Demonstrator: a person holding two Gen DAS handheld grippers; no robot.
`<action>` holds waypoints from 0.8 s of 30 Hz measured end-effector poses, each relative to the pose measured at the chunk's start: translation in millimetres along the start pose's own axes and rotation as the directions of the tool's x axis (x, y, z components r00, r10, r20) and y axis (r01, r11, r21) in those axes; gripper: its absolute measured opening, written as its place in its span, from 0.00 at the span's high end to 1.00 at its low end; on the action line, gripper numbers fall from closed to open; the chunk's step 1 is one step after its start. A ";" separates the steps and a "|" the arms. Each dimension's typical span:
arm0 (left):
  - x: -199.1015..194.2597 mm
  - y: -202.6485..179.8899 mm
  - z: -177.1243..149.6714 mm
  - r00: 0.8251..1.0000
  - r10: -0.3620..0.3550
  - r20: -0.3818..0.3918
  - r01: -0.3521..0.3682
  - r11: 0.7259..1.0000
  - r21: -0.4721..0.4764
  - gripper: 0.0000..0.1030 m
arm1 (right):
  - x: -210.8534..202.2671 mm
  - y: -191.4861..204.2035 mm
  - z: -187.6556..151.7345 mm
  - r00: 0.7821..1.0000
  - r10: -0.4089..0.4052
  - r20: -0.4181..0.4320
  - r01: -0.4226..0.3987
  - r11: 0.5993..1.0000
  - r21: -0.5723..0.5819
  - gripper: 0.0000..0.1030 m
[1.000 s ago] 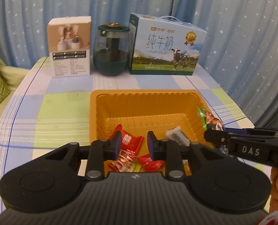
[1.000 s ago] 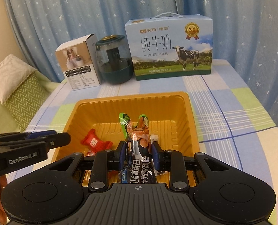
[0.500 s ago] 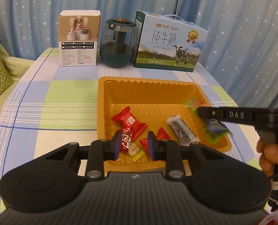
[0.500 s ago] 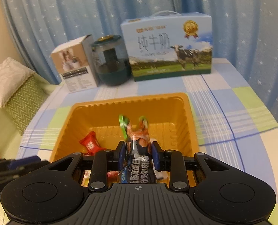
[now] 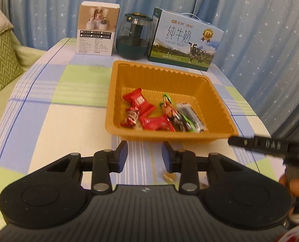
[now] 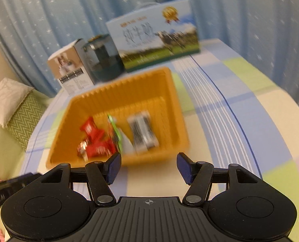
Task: Organize snacks
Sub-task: 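Move both open grippers back over the remaining candies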
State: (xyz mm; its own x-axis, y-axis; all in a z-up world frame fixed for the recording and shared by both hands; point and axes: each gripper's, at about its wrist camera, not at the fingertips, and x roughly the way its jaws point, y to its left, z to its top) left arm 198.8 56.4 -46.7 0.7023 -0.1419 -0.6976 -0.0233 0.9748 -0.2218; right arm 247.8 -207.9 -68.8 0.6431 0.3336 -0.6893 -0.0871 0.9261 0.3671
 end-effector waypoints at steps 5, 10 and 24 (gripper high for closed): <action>-22.3 -5.8 -21.4 1.000 0.002 -0.007 -0.002 0.999 -0.035 0.65 | -31.7 -7.5 -29.8 1.000 -0.006 -0.009 0.007 0.999 0.035 0.41; -44.6 -11.7 -39.7 1.000 0.007 -0.014 -0.007 0.998 -0.055 0.62 | -62.7 -5.2 -50.9 1.000 -0.020 0.005 0.020 1.000 0.018 0.41; -86.2 -29.3 -75.6 1.000 0.010 -0.026 -0.011 0.999 -0.036 0.54 | -110.6 3.1 -88.9 0.999 -0.049 0.000 0.049 0.999 -0.020 0.41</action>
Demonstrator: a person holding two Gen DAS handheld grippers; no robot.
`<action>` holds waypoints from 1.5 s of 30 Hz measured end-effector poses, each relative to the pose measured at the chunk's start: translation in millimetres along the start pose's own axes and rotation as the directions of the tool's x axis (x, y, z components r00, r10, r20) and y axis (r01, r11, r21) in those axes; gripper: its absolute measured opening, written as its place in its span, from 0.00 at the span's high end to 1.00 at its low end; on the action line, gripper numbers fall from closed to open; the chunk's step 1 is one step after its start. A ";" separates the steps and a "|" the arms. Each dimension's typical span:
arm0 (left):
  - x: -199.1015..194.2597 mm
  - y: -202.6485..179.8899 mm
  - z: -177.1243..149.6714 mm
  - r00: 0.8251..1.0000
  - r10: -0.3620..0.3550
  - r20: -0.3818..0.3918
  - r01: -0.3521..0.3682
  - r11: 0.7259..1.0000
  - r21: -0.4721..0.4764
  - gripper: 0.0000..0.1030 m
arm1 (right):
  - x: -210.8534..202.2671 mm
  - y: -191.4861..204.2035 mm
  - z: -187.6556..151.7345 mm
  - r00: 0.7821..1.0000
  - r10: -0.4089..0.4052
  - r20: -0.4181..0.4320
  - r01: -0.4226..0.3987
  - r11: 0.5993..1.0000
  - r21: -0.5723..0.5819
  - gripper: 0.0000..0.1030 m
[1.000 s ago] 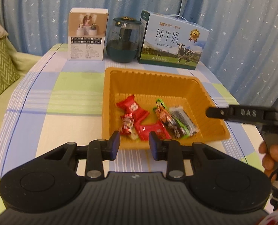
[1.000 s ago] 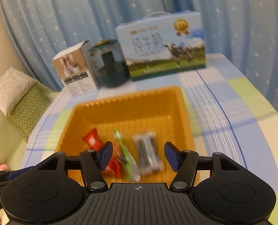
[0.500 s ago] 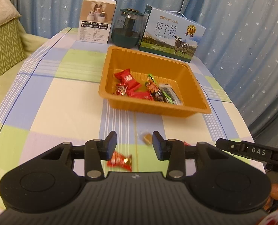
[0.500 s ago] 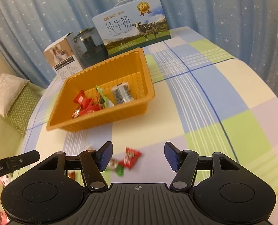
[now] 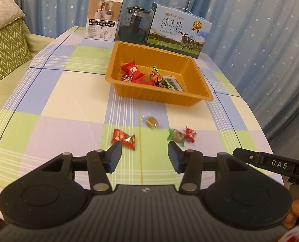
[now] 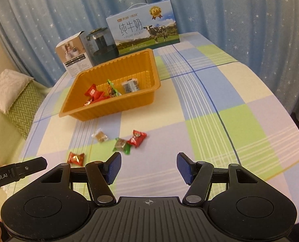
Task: Organize snacks
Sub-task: 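Move both open grippers back over the remaining candies, then grasp the red white-printed candy with the left gripper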
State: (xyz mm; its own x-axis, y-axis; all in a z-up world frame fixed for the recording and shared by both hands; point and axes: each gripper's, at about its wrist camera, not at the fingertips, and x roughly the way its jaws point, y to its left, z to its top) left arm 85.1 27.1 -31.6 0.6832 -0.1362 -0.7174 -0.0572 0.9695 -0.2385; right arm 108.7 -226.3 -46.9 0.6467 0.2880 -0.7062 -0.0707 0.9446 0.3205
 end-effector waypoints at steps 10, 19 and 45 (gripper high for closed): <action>-6.3 0.7 -12.4 1.000 0.020 -0.009 -0.020 1.000 0.008 0.49 | -7.2 3.6 -10.4 1.000 -0.009 -0.021 0.008 1.000 -0.015 0.41; -6.4 0.9 -14.6 1.000 0.027 -0.010 -0.027 1.000 0.008 0.46 | -6.2 5.2 -10.5 1.000 -0.010 -0.021 0.010 1.000 -0.015 0.41; 55.2 35.2 -13.9 0.995 0.072 -0.069 -0.078 0.994 -0.074 0.45 | 51.8 8.7 -17.7 0.996 0.004 -0.084 -0.010 0.997 -0.071 0.41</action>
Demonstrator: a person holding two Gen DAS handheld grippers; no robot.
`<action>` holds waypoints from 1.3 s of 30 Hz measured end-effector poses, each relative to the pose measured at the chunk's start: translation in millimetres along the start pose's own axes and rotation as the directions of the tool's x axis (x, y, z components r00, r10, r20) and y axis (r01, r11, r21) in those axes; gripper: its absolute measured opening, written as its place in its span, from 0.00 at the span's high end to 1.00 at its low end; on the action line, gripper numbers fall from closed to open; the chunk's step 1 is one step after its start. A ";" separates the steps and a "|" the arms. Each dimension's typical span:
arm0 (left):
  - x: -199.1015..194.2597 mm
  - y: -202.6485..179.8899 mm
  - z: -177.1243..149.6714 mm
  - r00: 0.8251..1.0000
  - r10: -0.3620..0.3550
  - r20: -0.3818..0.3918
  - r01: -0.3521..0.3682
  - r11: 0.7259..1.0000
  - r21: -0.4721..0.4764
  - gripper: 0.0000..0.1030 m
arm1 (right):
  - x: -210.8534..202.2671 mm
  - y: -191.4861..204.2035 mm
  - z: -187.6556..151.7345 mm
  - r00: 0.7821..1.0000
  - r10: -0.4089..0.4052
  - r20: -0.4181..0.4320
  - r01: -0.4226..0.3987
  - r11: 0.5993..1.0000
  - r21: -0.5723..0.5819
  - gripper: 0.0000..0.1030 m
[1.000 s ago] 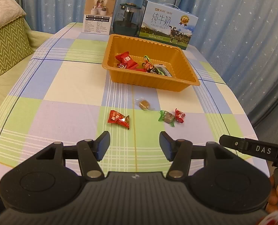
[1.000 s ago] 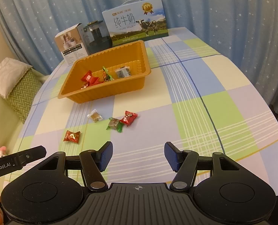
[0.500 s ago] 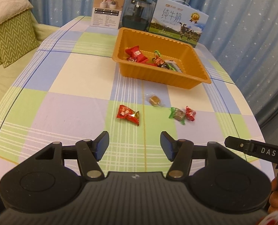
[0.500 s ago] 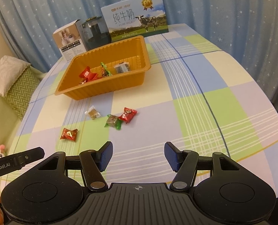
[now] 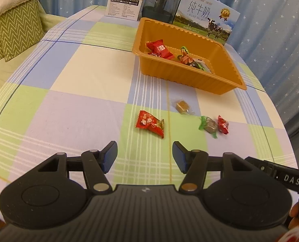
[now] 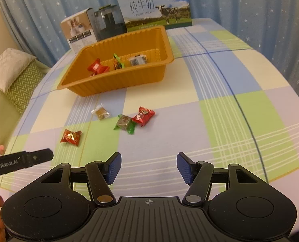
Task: Organize snacks
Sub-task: 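Grasp the red white-printed candy with the left gripper, then grasp the green-wrapped candy with the right gripper while the left holds the red candy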
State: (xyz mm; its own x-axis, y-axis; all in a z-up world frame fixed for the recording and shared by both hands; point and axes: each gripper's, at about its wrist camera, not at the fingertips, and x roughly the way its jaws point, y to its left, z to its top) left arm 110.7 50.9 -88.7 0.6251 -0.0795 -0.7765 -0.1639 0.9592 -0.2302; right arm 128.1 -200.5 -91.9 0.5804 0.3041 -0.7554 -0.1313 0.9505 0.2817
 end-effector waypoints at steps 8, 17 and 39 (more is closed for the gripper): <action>29.4 -0.7 12.2 0.999 -0.033 0.005 0.033 0.999 0.000 0.47 | 21.7 1.6 4.4 1.000 0.009 -0.014 -0.009 1.000 -0.011 0.41; 56.7 -5.9 17.1 1.000 -0.028 -0.005 0.028 0.999 0.021 0.57 | 38.2 5.8 8.3 0.999 0.023 -0.025 -0.024 0.999 -0.039 0.41; 39.7 -3.5 20.7 0.998 -0.036 0.047 0.036 0.999 0.013 0.80 | 70.2 22.9 22.2 0.997 0.080 -0.023 -0.082 0.987 -0.137 0.53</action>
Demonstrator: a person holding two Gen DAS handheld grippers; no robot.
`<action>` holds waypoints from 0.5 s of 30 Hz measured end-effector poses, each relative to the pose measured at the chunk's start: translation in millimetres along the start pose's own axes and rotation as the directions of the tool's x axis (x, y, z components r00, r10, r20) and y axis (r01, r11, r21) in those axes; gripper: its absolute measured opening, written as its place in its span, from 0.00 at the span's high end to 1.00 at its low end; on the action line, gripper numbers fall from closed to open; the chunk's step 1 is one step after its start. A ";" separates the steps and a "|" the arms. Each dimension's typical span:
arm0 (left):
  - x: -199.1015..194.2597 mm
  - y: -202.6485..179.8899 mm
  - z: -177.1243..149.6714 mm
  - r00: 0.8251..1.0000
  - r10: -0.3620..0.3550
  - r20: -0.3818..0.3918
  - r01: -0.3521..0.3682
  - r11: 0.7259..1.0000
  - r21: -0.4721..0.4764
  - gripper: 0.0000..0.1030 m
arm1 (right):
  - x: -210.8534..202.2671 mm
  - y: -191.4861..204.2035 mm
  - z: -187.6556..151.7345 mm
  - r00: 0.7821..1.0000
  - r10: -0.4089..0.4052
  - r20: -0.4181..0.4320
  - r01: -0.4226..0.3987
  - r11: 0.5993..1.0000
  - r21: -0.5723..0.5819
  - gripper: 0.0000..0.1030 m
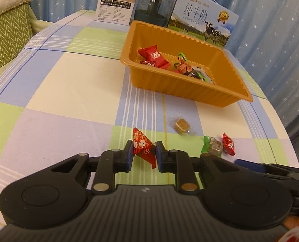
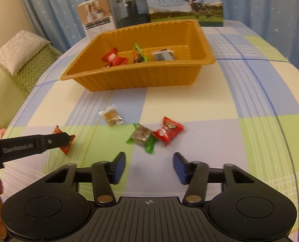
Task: Organize snacks
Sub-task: 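Grasp the green-wrapped candy with the right gripper while the left holds the red candy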
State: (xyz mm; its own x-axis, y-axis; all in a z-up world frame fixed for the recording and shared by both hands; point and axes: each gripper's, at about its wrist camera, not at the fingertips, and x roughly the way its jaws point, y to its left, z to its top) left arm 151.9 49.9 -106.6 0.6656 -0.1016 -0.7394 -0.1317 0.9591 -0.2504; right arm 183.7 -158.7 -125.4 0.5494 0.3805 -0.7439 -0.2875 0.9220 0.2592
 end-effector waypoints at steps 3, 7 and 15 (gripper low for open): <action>-4.8 2.5 1.0 1.000 -0.002 0.005 0.002 1.000 -0.012 0.80 | 8.6 4.8 5.1 1.000 0.006 0.010 -0.006 0.999 -0.046 0.54; -8.2 5.5 -0.2 1.000 -0.005 0.005 0.005 1.000 -0.018 0.80 | 18.8 7.7 13.5 1.000 -0.011 0.016 0.013 0.995 -0.103 0.54; -9.1 6.5 -5.1 1.000 -0.012 -0.006 0.011 1.000 -0.026 0.80 | 32.8 15.9 16.3 1.000 -0.013 0.018 0.017 0.959 -0.282 0.54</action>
State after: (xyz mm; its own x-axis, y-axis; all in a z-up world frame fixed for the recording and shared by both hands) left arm 141.2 55.7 -104.6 0.6626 -0.1144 -0.7402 -0.1434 0.9506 -0.2752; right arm 209.9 -130.4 -135.6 0.5670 0.3699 -0.7360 -0.4872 0.8711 0.0623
